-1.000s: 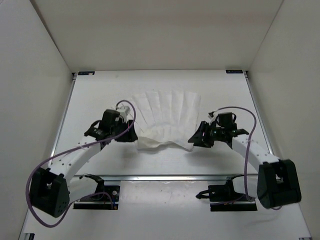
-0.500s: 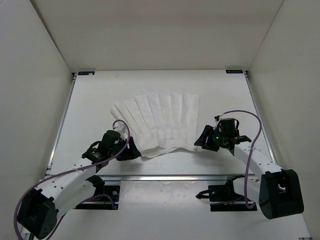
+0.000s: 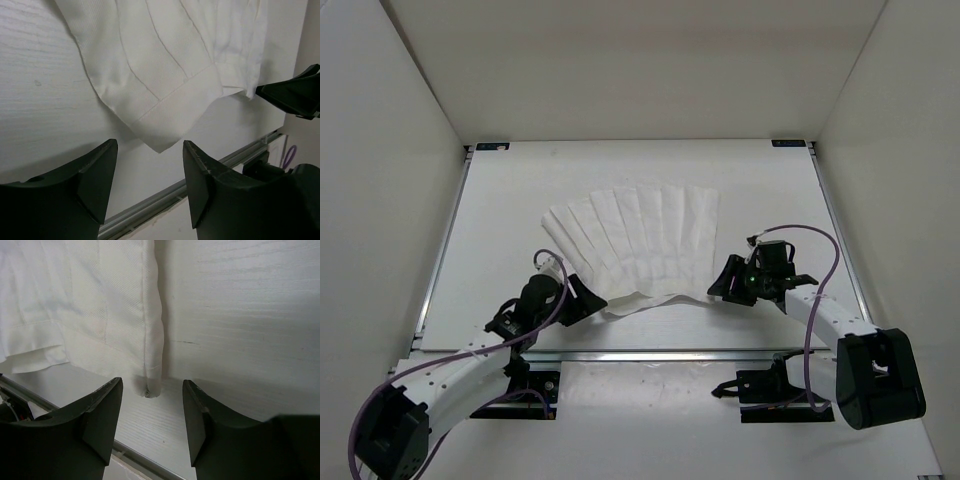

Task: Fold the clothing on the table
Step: Flatten the skirt out

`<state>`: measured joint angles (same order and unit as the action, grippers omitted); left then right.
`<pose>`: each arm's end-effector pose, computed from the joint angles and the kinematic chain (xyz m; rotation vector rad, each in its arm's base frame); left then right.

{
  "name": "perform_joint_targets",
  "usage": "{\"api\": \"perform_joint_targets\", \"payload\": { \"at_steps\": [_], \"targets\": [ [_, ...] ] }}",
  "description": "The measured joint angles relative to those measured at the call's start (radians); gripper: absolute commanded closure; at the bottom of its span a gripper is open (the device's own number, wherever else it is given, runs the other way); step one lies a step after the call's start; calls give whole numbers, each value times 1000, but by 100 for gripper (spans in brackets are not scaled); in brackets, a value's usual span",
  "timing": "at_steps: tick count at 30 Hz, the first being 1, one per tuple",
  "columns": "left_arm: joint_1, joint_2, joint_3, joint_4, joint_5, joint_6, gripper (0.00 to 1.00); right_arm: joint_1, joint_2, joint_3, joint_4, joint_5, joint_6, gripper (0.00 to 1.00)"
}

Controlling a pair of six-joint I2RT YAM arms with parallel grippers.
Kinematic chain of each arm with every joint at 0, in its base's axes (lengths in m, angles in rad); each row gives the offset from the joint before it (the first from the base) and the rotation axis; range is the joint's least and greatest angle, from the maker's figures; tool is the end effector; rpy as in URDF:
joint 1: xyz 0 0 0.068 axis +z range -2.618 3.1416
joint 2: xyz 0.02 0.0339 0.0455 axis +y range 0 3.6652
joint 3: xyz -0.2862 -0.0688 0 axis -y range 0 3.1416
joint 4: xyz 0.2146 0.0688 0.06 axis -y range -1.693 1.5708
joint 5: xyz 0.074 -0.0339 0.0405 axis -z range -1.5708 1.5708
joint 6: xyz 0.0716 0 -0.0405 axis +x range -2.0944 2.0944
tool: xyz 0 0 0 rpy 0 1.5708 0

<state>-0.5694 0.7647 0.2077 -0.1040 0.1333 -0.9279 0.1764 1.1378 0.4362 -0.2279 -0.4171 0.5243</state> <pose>0.1143 -0.0845 0.1601 -0.3512 2.3782 -0.9174 0.1780 0.0612 0.1689 0.2664 2.5574 0.8022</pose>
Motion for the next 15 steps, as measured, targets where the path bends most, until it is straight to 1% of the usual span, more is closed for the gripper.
{"api": "perform_joint_targets", "payload": {
  "at_steps": [4, 10, 13, 15],
  "targets": [
    [-17, -7, -49, 40, -2, -85, 34, 6, 5, 0, 10, 1, 2, 52],
    [-56, -19, -126, 98, -6, -200, 36, 8, 6, 0, 23, 0, 4, 52],
    [-55, -70, -153, 113, -26, -270, 40, 9, 7, -1, 34, -2, 6, 52],
    [-51, -143, -160, 112, -42, -328, 41, 9, 7, -4, 39, -3, 6, 52]
  ]
}}
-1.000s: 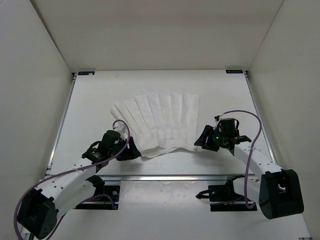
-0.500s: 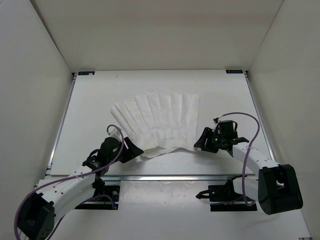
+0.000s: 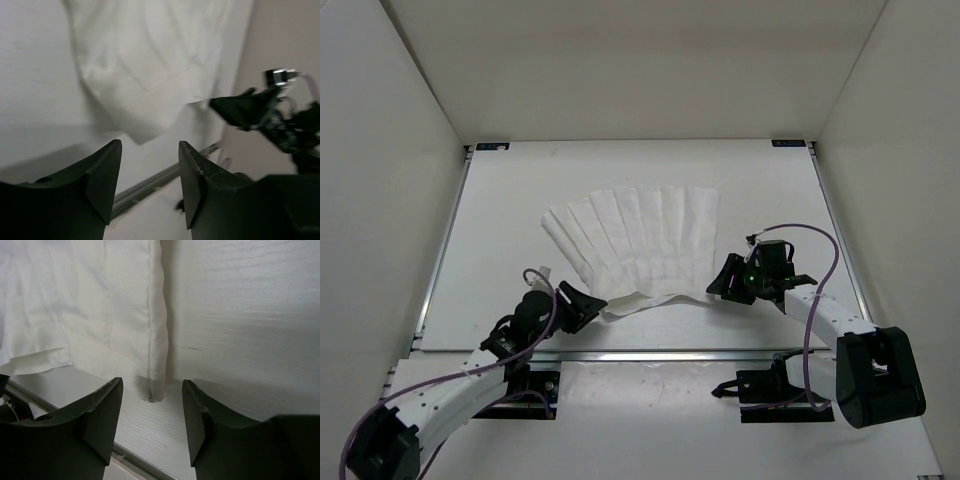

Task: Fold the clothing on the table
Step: Flatten the skirt out

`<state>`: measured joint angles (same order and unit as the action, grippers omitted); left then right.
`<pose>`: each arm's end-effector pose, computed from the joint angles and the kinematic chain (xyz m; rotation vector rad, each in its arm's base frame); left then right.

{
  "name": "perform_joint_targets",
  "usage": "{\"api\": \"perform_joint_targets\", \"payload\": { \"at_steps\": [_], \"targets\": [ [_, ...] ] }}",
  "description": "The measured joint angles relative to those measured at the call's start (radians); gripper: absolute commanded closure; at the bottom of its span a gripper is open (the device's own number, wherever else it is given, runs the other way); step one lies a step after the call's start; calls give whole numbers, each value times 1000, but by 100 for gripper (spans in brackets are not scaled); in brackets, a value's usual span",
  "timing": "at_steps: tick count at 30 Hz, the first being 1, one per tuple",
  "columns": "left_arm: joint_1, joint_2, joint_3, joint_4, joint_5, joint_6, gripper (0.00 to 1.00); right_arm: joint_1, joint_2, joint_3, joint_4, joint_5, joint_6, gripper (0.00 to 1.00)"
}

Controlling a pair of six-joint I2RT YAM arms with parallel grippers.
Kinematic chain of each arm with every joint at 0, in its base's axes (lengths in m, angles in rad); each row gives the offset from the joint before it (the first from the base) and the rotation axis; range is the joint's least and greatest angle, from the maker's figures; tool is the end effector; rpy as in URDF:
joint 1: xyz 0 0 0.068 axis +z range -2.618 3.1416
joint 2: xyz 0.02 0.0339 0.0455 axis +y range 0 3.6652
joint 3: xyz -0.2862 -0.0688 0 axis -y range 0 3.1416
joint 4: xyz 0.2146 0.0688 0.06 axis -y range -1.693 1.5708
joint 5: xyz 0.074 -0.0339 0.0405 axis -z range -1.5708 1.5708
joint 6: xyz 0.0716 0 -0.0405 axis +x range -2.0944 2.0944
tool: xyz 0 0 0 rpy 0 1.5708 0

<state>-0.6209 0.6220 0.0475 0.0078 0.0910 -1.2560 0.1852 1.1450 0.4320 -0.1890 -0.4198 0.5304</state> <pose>0.0960 -0.0767 0.1360 -0.6871 2.2813 -1.1188 0.1812 0.0636 0.1698 0.2510 2.5340 0.8157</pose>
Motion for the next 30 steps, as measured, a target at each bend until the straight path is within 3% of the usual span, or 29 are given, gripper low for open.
{"api": "perform_joint_targets", "payload": {
  "at_steps": [6, 11, 22, 30],
  "targets": [
    [57, -294, -3, 8, -10, -191, 40, -3, 3, 0, 5, -7, 0, 51],
    [69, -328, -3, -40, -5, -266, 40, -2, 29, 0, 12, -13, -1, 52],
    [39, -26, -4, -41, 41, -325, 36, -6, 41, 0, 32, -37, 0, 52],
    [19, 233, 1, 82, 48, -335, 36, -18, 60, 0, 50, -49, 0, 52]
  ]
}}
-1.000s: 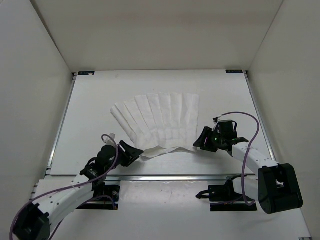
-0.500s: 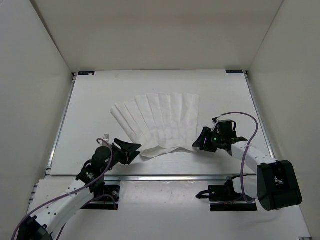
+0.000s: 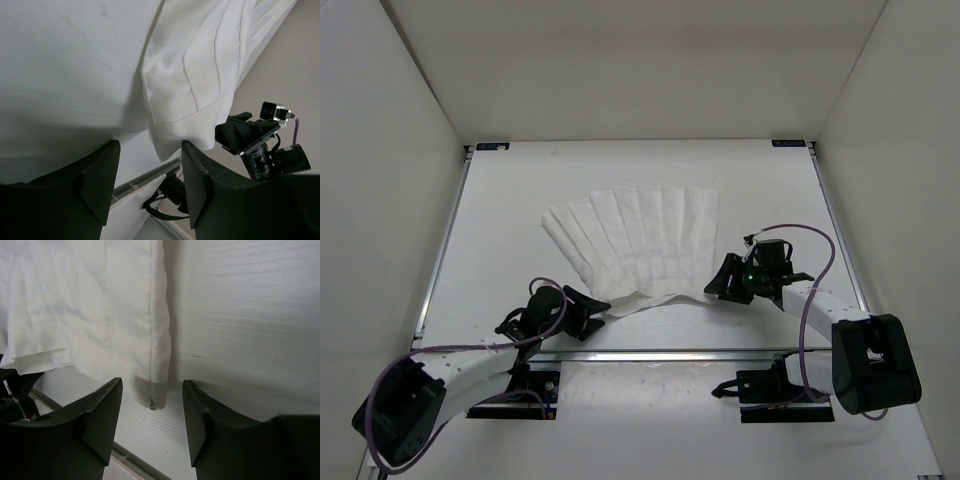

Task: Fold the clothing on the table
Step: Flatten the skirt out, then fold the skirt

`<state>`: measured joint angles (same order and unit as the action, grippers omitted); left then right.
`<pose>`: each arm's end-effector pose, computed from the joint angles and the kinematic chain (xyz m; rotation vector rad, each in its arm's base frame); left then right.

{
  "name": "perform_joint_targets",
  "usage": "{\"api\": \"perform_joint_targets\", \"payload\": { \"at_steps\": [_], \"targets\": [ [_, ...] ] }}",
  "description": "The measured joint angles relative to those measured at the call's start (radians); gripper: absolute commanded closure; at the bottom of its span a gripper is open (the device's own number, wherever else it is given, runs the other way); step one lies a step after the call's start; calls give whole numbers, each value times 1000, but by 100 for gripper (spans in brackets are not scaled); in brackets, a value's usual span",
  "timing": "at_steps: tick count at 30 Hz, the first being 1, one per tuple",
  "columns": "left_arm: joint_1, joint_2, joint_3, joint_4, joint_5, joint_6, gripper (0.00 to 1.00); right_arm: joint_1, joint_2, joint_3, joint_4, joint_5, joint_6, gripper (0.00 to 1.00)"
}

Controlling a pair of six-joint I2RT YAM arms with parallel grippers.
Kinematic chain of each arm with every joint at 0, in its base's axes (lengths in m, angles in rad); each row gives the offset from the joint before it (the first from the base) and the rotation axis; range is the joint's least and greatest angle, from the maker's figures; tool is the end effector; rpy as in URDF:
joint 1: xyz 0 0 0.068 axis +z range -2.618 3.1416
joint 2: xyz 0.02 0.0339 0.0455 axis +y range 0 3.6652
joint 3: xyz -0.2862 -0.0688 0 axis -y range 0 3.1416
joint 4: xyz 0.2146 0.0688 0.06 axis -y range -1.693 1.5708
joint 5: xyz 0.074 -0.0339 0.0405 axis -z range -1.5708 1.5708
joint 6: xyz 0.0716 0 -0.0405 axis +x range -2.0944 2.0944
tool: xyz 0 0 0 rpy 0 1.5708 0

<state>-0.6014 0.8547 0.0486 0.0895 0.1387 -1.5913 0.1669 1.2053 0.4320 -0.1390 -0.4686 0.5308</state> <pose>0.1043 -0.0836 0.1209 -1.1779 2.3576 -1.1500 0.1894 0.0647 0.1648 0.2564 2.5406 0.8681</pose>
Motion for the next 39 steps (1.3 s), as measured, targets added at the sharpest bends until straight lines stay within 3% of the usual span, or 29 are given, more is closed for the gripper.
{"api": "perform_joint_targets", "payload": {
  "at_steps": [2, 4, 6, 9, 14, 23, 24, 25, 28, 32, 39],
  "targets": [
    [-15, 64, 6, 60, 0, -5, 42, 1, 10, 0, 1, -3, 0, 52],
    [-27, 125, 21, 98, -1, -4, 56, 3, 14, 0, 5, -7, 0, 52],
    [-35, 180, 30, 121, -3, 2, 80, 9, 14, 0, 6, -7, 0, 54],
    [-37, 209, 31, 121, -10, 10, 100, 9, 16, 0, 6, -7, -3, 61],
    [-22, 179, 22, 111, -10, 34, 100, 9, 35, 0, 14, -19, -10, 100],
    [93, -37, 6, -61, 50, 198, 100, 13, -57, 0, -89, -18, -21, 100],
    [109, -69, 6, -85, 65, 220, 100, -4, -82, 0, -107, -23, -27, 95],
    [119, -95, 6, -100, 77, 237, 100, -21, -104, 0, -123, -31, -33, 81],
    [126, -159, 6, -134, 103, 275, 100, -35, -144, 0, -157, -28, -43, 63],
    [115, -216, 6, -166, 111, 288, 100, 48, -153, -6, -175, -7, -31, 57],
    [142, -370, 6, -236, 121, 305, 100, 130, -157, -56, -173, 34, 13, 55]
  ]
}}
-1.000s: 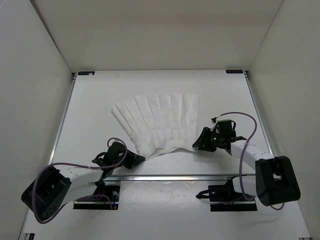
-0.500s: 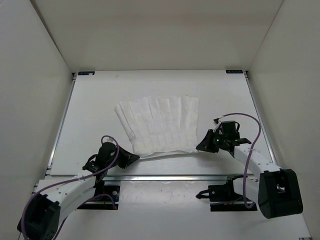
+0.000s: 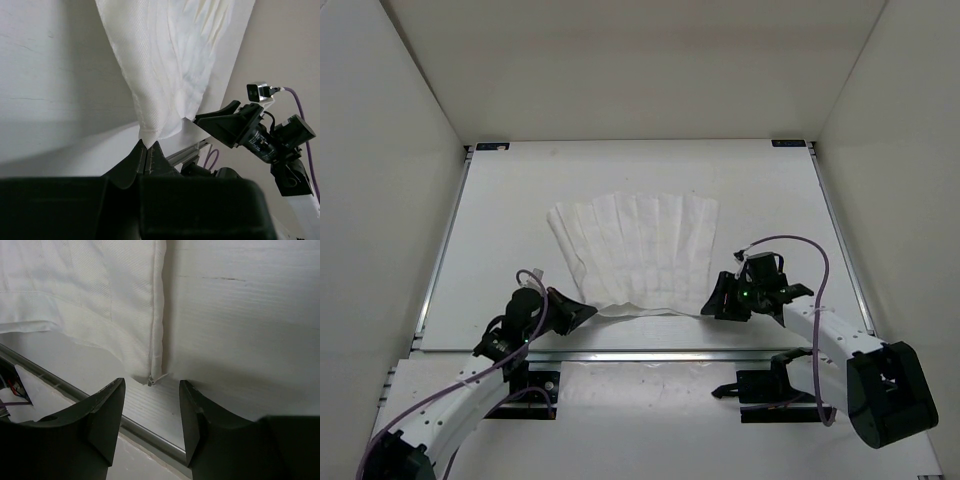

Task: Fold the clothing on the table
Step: Fold the skirt

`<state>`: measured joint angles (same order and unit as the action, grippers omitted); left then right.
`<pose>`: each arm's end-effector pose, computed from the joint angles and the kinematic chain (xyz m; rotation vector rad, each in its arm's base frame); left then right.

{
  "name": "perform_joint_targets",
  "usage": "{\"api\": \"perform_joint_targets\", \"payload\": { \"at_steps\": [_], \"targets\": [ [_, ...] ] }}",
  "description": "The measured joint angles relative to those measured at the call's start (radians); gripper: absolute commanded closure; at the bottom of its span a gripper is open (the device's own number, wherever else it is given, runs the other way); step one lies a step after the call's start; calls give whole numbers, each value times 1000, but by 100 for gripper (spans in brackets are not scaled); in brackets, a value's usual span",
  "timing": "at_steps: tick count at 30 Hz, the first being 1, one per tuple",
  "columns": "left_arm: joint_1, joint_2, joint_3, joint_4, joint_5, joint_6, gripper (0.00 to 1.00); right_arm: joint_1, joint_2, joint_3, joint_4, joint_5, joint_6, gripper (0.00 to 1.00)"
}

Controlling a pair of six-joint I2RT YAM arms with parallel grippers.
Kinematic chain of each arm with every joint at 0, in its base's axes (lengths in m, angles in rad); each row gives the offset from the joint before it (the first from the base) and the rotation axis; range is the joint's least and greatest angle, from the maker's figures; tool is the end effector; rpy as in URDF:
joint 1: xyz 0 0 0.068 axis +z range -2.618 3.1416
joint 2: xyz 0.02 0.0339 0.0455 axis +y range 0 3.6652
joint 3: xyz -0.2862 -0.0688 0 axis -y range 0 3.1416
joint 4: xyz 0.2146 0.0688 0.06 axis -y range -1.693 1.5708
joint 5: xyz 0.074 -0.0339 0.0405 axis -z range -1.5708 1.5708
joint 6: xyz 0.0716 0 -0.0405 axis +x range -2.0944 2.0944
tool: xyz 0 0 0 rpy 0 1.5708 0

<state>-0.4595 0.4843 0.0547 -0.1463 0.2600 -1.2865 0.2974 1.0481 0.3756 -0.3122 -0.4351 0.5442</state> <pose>0.0876 -0.0639 0.1339 -0.8131 2.2796 -1.2073 0.1434 0.0755 0.1590 0.1509 2.6532 0.8618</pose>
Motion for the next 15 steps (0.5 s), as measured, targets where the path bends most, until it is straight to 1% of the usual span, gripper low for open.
{"api": "perform_joint_targets", "payload": {
  "at_steps": [3, 6, 7, 8, 9, 10, 12, 15],
  "targets": [
    [-3, -45, 0, -21, 4, -4, 100, 24, 16, -1, 24, 8, 13, 54],
    [-3, -90, 0, -48, 6, -4, 100, 35, 48, -1, 71, -7, 30, 57],
    [-2, -104, 0, -60, 7, -3, 100, 38, 60, -1, 89, -11, 36, 60],
    [-1, -115, 0, -69, 9, 0, 100, 44, 71, -1, 104, -13, 39, 73],
    [1, -126, 0, -80, 11, 5, 100, 50, 83, -1, 118, -13, 38, 92],
    [2, -134, 0, -93, 11, 9, 100, 52, 96, -2, 123, -8, 37, 100],
    [2, -144, 0, -118, 10, 26, 100, 54, 114, -4, 119, -13, 42, 100],
    [-10, -137, 0, -178, -11, 83, 100, 53, 97, -3, 93, -5, 39, 100]
  ]
}}
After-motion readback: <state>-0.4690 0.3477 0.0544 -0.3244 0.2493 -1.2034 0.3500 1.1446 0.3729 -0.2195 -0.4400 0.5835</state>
